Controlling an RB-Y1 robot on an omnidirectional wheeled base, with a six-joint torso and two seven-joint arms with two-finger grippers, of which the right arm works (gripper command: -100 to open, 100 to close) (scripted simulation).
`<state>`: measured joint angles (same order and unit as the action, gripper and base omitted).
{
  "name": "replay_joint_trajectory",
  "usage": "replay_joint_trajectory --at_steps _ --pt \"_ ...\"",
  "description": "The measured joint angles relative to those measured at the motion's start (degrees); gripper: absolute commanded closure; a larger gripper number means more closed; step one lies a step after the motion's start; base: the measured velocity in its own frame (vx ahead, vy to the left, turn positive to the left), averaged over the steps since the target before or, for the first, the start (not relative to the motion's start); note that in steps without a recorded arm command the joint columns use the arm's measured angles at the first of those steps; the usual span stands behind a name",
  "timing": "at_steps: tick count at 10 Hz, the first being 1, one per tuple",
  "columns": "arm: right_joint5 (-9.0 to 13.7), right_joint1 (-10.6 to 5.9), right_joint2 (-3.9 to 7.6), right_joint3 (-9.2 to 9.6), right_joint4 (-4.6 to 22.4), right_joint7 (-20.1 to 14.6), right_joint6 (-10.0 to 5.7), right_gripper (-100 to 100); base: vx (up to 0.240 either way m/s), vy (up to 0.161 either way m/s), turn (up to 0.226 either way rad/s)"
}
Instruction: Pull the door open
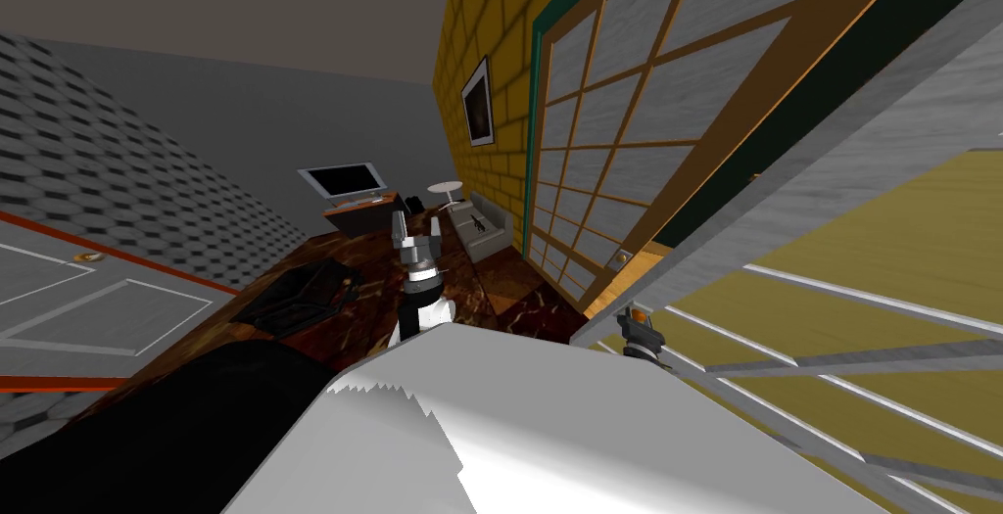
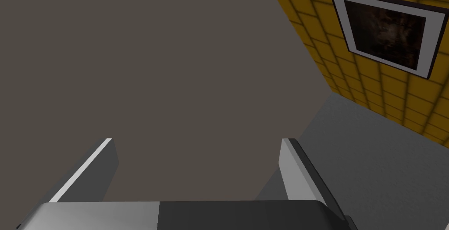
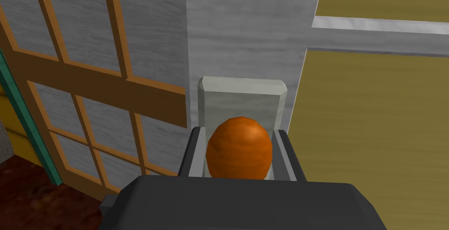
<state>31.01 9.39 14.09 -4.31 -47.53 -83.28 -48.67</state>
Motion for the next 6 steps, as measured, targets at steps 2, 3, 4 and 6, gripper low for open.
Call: replay_joint_trajectory --at_steps 2,3,4,6 --pt "-0.01 0.04 -0.04 0.05 0.03 -0.02 0.04 100 -0.065 -0.002 0.031" --pt "-0.26 -0.05 0.37 0.42 0.03 -0.42 -0.16 100 -0.243 -0.010 0.092" --pt "-0.57 0.37 0.70 0.96 -0.98 -0.85 -0.07 100 -0.252 -0.002 0.082" --pt "-1.53 0.75 1.32 2.68 -1.14 -2.19 -0.34 100 -0.247 0.019 0.073"
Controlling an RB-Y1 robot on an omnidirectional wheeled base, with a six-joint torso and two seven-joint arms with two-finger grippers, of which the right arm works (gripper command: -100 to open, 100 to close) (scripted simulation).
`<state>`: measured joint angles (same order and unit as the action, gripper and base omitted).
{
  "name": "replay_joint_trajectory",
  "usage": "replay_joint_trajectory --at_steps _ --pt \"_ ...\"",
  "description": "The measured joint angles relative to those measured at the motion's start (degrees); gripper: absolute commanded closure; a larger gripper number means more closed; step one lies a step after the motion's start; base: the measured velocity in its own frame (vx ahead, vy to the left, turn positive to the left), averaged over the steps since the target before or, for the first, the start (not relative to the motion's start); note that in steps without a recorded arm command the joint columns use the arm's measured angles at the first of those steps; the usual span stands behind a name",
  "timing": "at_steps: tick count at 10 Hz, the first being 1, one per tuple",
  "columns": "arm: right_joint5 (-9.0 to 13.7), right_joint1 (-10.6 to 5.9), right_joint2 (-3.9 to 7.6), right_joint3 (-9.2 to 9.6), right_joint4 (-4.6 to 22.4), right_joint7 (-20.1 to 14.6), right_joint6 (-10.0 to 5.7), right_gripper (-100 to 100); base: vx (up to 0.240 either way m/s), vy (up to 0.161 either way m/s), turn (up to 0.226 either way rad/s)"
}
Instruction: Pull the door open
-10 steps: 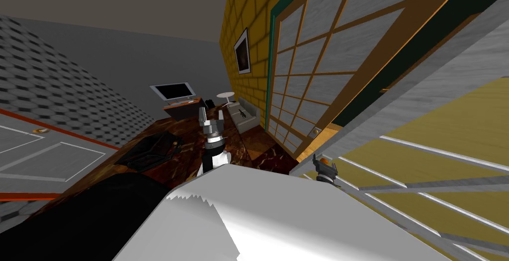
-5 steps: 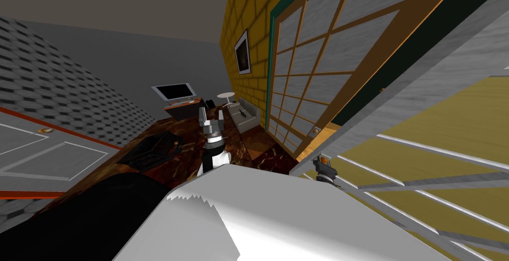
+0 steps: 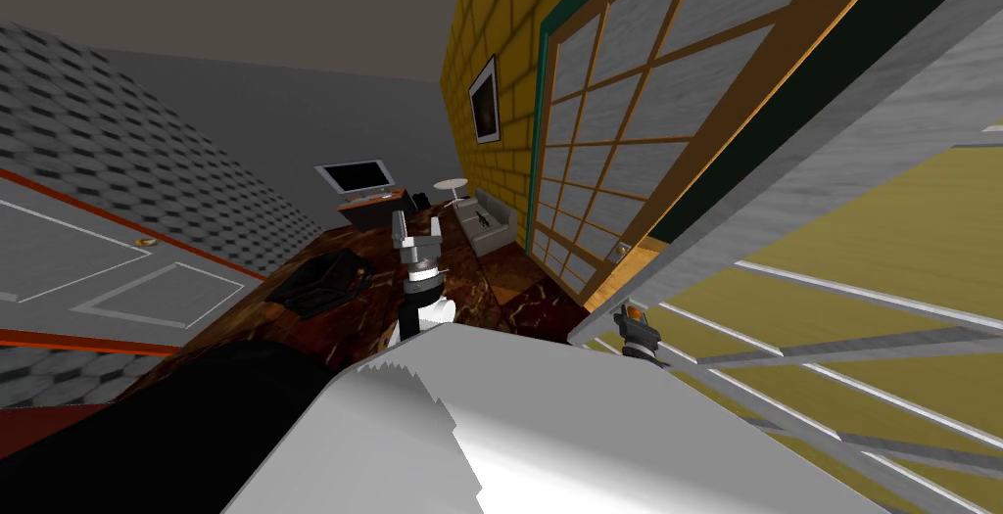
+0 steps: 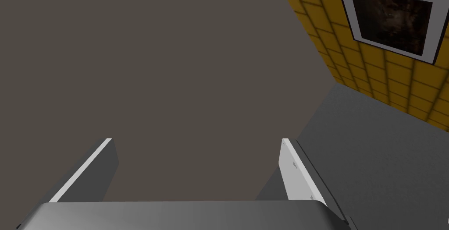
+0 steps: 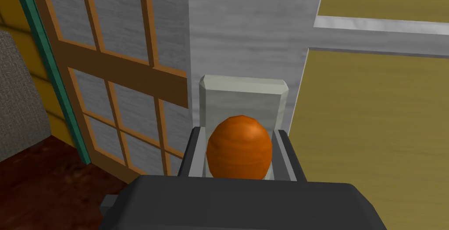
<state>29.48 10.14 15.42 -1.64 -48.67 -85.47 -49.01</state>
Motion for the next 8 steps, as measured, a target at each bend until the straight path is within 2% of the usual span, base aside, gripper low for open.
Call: replay_joint_trajectory --at_steps 2,3,5,8 --pt "-0.92 0.88 0.20 1.76 -0.76 -1.00 0.33 100 -0.252 -0.005 0.079" --pt "-1.42 0.94 0.62 2.66 -0.52 -1.89 -0.15 100 -0.238 -0.027 0.051" --pt "-1.94 1.46 0.45 3.67 -0.89 -2.39 -0.10 100 -0.120 0.009 0.042" --pt "-2.92 2.35 1.79 5.11 -1.71 -3.89 -1.04 100 -0.217 0.001 0.078"
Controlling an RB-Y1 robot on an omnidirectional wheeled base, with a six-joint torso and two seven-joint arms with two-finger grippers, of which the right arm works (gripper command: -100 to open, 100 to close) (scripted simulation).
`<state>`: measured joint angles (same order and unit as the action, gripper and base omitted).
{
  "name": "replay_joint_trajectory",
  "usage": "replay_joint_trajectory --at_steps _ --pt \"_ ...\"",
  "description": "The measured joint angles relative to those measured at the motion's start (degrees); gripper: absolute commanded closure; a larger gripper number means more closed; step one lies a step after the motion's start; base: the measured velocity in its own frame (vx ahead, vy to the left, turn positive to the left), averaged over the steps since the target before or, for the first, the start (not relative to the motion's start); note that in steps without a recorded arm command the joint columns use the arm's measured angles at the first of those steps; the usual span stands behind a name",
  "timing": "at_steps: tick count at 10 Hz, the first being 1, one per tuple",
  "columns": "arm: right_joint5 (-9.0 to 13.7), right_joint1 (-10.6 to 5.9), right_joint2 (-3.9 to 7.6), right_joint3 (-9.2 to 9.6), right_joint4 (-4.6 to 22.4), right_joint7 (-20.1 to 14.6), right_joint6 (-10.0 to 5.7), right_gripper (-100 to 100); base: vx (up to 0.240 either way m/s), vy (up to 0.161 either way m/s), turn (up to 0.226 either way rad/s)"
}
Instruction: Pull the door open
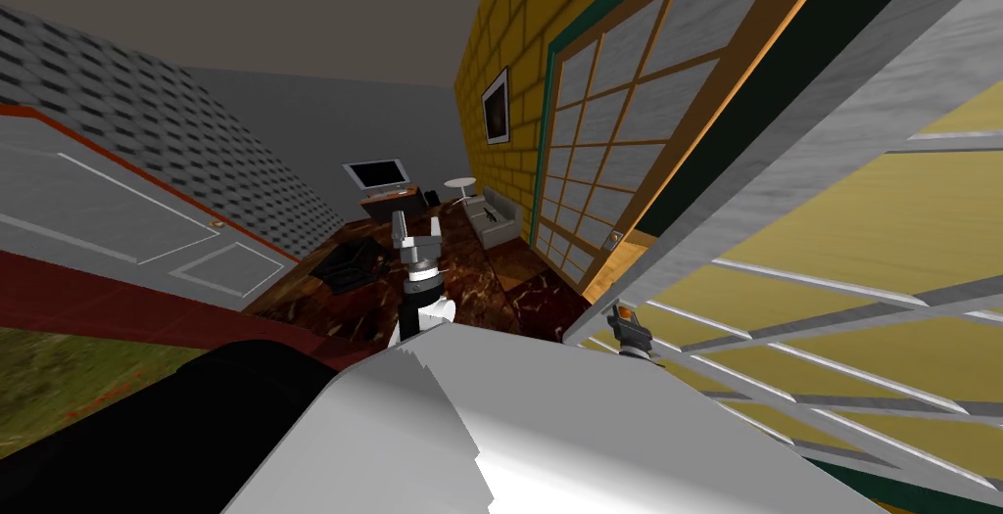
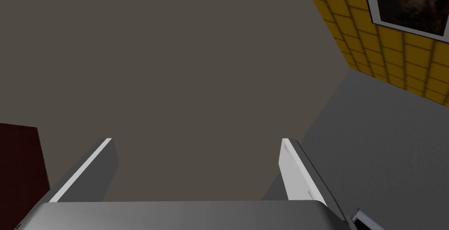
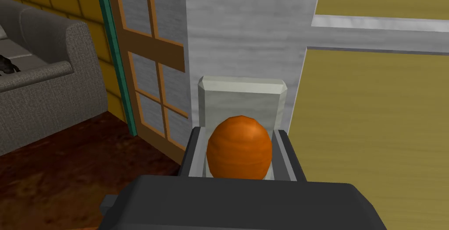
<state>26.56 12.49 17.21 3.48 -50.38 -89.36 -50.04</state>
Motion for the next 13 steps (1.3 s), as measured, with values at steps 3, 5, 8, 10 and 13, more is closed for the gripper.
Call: replay_joint_trajectory --at_steps 3,5,8,10,13 --pt "-1.24 1.25 1.07 2.13 -0.95 -1.69 -0.48 100 -0.220 -0.042 0.082" --pt "-2.12 1.70 2.01 3.52 -1.23 -3.04 -1.30 100 -0.232 -0.008 0.060" --pt "-2.83 2.49 2.73 4.70 -1.11 -4.11 -1.98 100 -0.146 -0.003 0.081" --pt "-3.27 2.87 3.60 5.32 -1.15 -5.14 -2.94 100 -0.196 -0.030 0.099" --pt "-4.27 3.50 4.94 6.86 -0.13 -7.09 -5.14 100 -0.198 -0.029 0.116"
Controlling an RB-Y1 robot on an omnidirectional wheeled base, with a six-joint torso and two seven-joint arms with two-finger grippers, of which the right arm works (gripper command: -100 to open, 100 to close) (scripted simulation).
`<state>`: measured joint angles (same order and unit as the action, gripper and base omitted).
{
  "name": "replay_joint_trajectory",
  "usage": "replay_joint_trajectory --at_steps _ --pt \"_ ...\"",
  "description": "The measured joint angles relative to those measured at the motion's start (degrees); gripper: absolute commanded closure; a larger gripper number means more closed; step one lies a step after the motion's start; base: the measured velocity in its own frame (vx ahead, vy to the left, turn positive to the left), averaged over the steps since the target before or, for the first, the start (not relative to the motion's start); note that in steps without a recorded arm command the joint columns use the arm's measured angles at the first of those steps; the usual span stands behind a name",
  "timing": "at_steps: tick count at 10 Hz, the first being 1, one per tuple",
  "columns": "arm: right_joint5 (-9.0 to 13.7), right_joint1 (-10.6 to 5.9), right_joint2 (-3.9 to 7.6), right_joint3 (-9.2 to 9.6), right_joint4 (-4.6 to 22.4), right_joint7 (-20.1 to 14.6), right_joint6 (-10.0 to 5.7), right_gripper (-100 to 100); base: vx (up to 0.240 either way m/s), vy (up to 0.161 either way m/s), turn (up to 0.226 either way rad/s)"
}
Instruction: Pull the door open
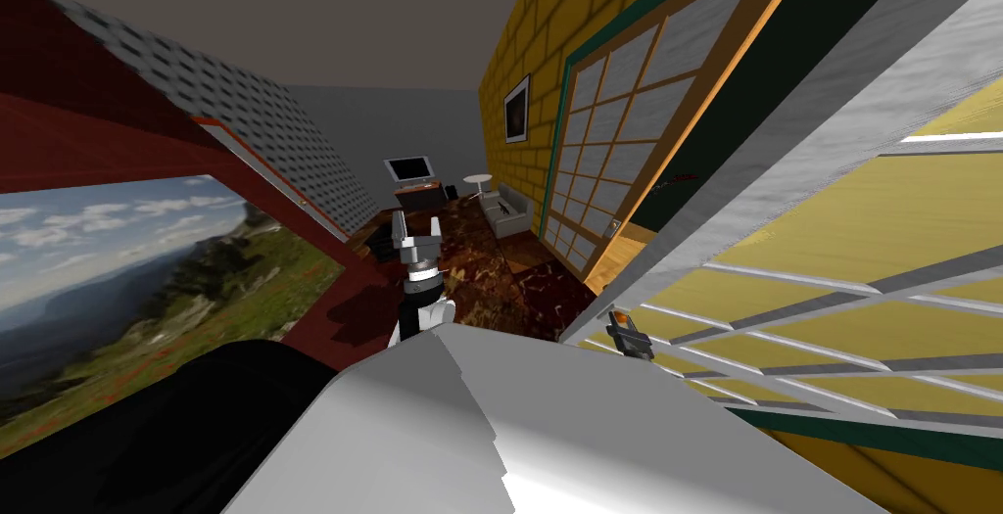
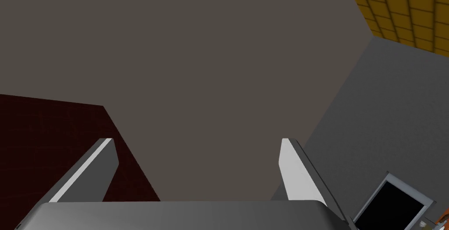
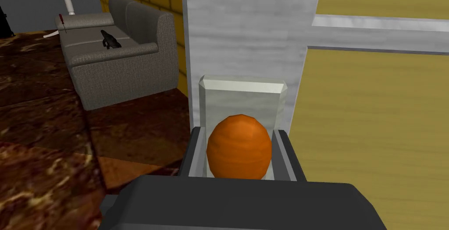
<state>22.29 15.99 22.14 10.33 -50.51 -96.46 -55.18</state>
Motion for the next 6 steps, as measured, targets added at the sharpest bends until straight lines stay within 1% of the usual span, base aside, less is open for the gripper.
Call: replay_joint_trajectory --at_steps 2,3,4,6 --pt "-0.57 0.86 0.95 0.83 -0.24 -1.02 -0.96 100 -0.198 0.003 0.081" --pt "-0.79 1.23 1.52 1.18 -0.27 -1.61 -1.38 100 -0.087 -0.003 0.008" --pt "-0.85 1.41 1.53 1.30 -0.15 -1.75 -1.38 100 -0.150 -0.017 0.103" --pt "-1.07 1.44 2.04 1.57 0.34 -2.31 -2.11 100 -0.182 -0.041 0.112"
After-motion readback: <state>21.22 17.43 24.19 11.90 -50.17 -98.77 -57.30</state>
